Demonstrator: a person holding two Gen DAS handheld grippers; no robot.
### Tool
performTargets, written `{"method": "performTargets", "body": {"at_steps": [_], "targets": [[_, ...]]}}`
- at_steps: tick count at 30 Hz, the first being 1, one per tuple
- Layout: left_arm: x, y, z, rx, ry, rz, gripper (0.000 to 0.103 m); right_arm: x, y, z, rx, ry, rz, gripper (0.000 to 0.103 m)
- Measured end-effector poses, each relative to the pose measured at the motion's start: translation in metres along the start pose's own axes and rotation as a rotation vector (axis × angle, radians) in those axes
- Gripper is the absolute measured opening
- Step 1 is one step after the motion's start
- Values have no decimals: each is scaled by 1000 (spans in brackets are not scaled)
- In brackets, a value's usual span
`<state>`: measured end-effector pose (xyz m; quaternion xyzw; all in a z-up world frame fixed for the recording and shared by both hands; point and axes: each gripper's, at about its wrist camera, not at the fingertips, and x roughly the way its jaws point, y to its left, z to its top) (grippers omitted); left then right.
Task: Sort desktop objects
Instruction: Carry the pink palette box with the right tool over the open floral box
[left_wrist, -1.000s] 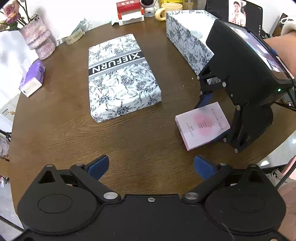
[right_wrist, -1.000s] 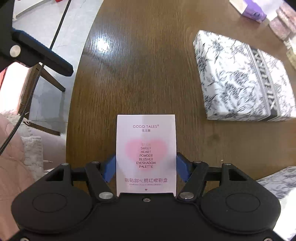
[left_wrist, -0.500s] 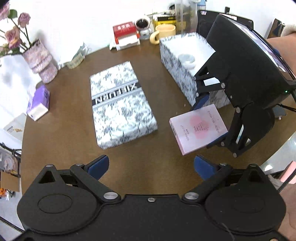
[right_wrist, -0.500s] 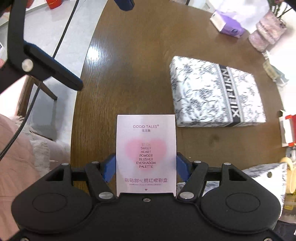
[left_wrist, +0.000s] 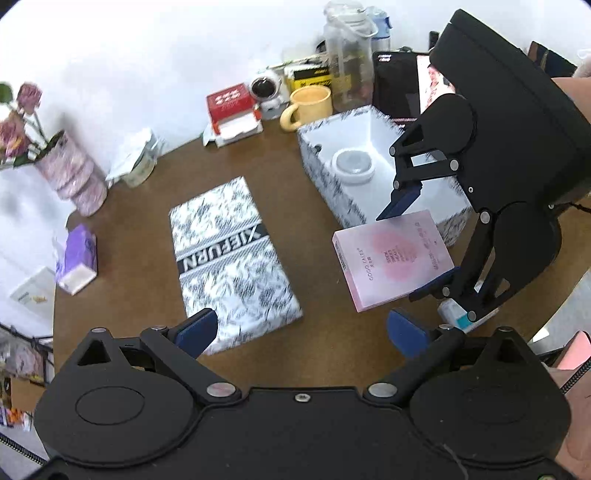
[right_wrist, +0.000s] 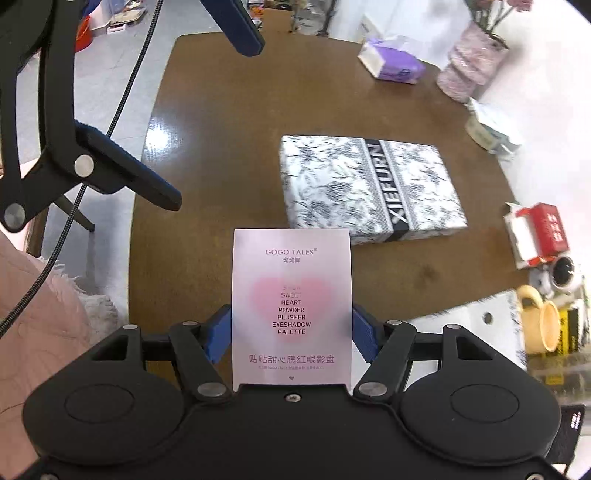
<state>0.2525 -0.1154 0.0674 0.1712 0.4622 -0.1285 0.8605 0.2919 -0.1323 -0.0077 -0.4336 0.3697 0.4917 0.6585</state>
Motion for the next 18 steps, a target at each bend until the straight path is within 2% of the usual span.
{"method": "performTargets", "body": {"at_steps": [5, 18], "targets": [[1, -10, 22, 10, -3, -56, 100, -15, -18, -15, 28, -10, -36, 69], [30, -36, 75, 74, 0, -77, 100, -28, -74, -66, 100, -3, -80, 69]]}}
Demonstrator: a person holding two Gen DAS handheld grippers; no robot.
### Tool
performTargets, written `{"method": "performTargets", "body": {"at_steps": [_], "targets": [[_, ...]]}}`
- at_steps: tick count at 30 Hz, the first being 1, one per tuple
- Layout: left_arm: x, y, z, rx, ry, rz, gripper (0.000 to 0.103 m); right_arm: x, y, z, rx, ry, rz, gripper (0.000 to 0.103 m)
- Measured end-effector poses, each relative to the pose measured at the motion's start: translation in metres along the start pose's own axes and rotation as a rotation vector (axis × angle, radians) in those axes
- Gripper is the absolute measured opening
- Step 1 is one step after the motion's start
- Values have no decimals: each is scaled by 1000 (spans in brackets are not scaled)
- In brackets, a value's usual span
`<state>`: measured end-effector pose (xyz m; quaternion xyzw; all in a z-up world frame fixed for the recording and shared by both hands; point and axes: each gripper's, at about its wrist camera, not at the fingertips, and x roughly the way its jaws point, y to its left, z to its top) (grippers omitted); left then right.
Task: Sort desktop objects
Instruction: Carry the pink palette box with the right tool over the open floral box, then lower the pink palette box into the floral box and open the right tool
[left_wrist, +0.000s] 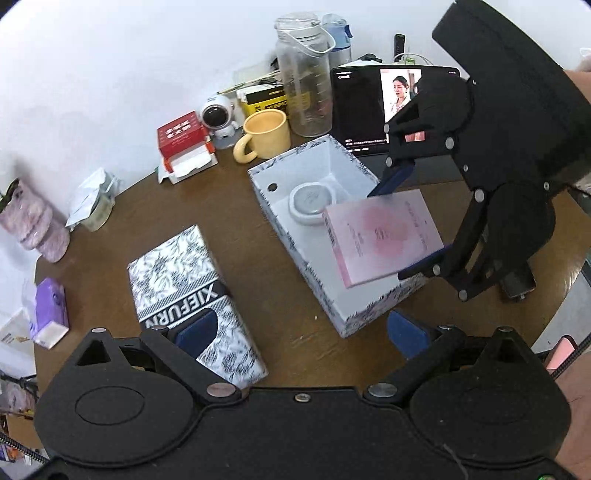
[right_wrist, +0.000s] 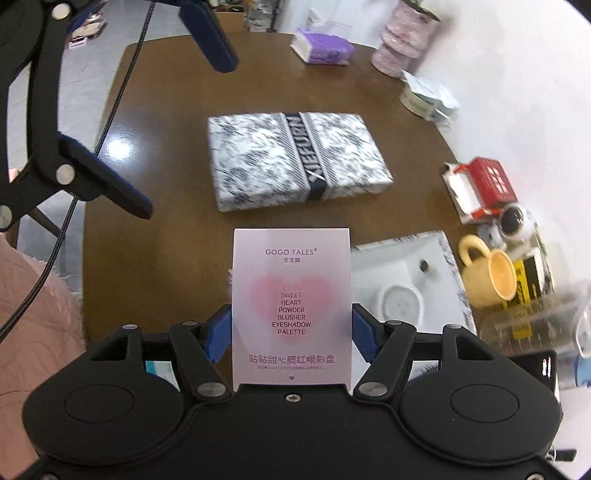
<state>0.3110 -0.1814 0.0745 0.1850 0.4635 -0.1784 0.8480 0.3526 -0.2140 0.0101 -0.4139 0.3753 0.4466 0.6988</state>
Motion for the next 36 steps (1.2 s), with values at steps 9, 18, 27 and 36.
{"method": "performTargets", "body": {"at_steps": [9, 18, 27, 36], "targets": [[31, -6, 25, -17, 27, -18, 100, 25, -36, -20, -32, 22, 41, 69], [60, -7, 35, -56, 73, -15, 100, 72, -63, -25, -105, 51, 112, 69], [86, -4, 39, -120, 132, -18, 100, 135, -71, -28, -177, 97, 173, 69], [97, 1, 40, -161, 169, -8, 100, 166, -73, -33, -210, 111, 225, 69]]}}
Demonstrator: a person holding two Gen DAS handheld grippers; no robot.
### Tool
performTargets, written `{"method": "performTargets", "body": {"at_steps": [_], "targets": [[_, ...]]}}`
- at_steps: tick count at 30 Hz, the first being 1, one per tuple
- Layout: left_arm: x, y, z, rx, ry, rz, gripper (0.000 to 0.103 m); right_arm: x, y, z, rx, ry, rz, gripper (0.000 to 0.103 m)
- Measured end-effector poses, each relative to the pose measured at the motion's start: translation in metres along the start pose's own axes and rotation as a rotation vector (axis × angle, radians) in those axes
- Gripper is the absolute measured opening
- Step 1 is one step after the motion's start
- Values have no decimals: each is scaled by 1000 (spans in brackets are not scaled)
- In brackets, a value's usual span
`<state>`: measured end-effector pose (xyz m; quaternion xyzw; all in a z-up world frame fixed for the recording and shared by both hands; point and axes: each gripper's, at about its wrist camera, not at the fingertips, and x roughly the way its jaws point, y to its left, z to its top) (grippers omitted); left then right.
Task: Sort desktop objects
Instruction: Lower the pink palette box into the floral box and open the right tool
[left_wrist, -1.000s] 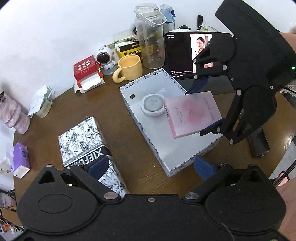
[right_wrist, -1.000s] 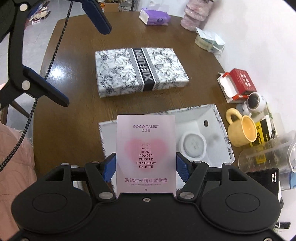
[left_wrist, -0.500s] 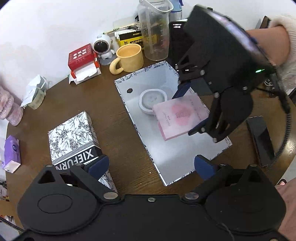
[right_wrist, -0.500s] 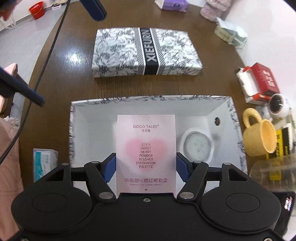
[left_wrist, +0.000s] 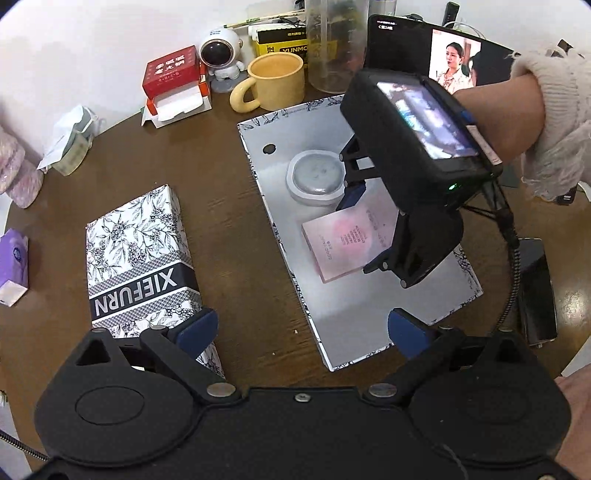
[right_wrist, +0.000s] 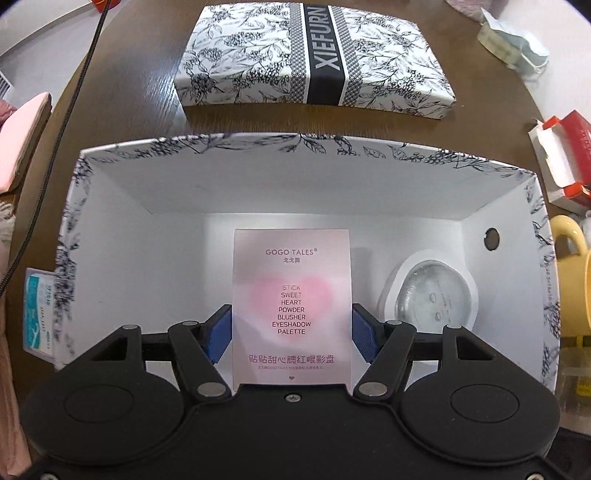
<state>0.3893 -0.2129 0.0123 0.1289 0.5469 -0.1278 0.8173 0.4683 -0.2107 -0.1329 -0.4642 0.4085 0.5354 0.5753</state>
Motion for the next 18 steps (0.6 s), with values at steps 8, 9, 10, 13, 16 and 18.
{"method": "performTargets", "body": {"at_steps": [8, 9, 10, 13, 16, 18], "targets": [[1, -1, 2, 9, -12, 10, 100, 8, -7, 3, -17, 13, 0, 69], [1, -1, 2, 10, -14, 9, 100, 10, -8, 3, -20, 17, -2, 69], [2, -1, 2, 10, -16, 7, 100, 11, -8, 3, -23, 21, -5, 69], [3, -1, 1, 6, -17, 3, 100, 17, -12, 2, -25, 38, -15, 69], [5, 0, 1, 2, -13, -3, 100, 21, -16, 1, -16, 51, -13, 69], [6, 0, 0, 3, -10, -8, 100, 23, -17, 0, -14, 57, -9, 69]]}}
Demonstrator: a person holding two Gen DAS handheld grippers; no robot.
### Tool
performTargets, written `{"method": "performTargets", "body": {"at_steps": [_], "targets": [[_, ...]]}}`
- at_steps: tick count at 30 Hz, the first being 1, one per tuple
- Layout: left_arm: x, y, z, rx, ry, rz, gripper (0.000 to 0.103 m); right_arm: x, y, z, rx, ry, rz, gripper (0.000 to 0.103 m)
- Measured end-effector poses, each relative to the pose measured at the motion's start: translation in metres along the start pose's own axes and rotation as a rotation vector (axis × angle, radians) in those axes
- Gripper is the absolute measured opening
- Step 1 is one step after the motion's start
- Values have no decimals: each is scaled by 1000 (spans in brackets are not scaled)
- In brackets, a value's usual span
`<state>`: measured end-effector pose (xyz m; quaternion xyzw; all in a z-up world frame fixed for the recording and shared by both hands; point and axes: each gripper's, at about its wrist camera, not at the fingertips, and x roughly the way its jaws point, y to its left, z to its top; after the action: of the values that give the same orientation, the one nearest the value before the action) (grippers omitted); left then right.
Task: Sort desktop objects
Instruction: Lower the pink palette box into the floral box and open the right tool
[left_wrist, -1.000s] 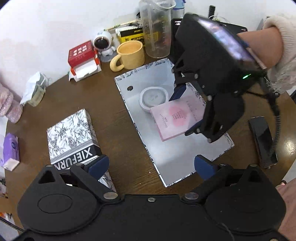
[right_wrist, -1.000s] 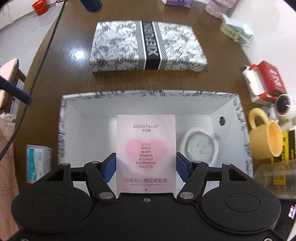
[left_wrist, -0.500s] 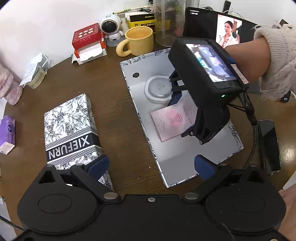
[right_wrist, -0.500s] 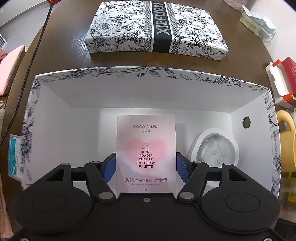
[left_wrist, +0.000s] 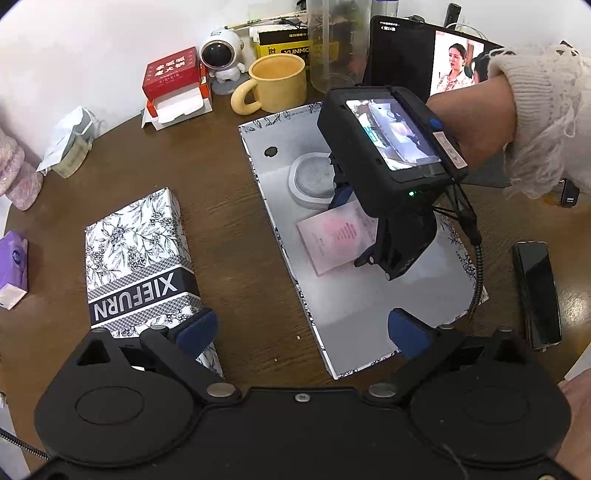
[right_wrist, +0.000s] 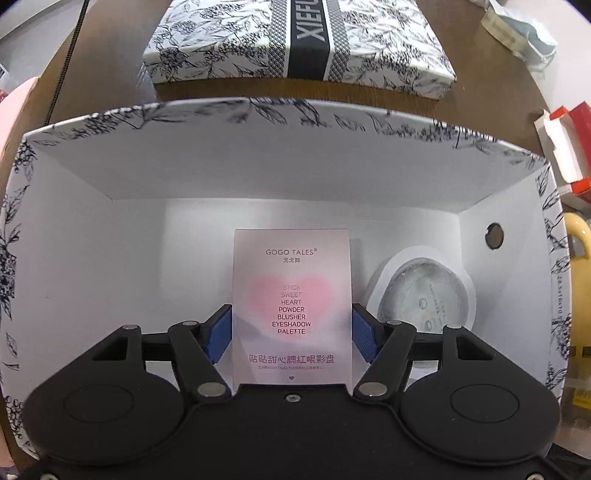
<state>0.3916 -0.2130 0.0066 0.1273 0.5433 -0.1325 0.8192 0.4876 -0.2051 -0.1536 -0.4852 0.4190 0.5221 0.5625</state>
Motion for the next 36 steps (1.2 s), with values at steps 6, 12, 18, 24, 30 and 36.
{"method": "performTargets", "body": {"at_steps": [6, 12, 18, 24, 30, 36], "targets": [[8, -2, 0, 9, 24, -31, 100, 4, -4, -2, 6, 9, 10, 69], [12, -4, 0, 18, 27, -42, 100, 3, -9, -5, 19, 5, 31, 69], [16, -5, -3, 17, 37, -51, 100, 2, -13, -8, 27, -5, 44, 70], [13, -7, -6, 16, 32, -51, 100, 1, -15, -8, 31, 0, 39, 70], [8, -8, -13, 5, 23, -47, 100, 6, -8, -5, 38, 17, 25, 75], [-3, -10, -21, 7, 8, -47, 100, -6, 6, -1, 36, 16, -6, 84]]}}
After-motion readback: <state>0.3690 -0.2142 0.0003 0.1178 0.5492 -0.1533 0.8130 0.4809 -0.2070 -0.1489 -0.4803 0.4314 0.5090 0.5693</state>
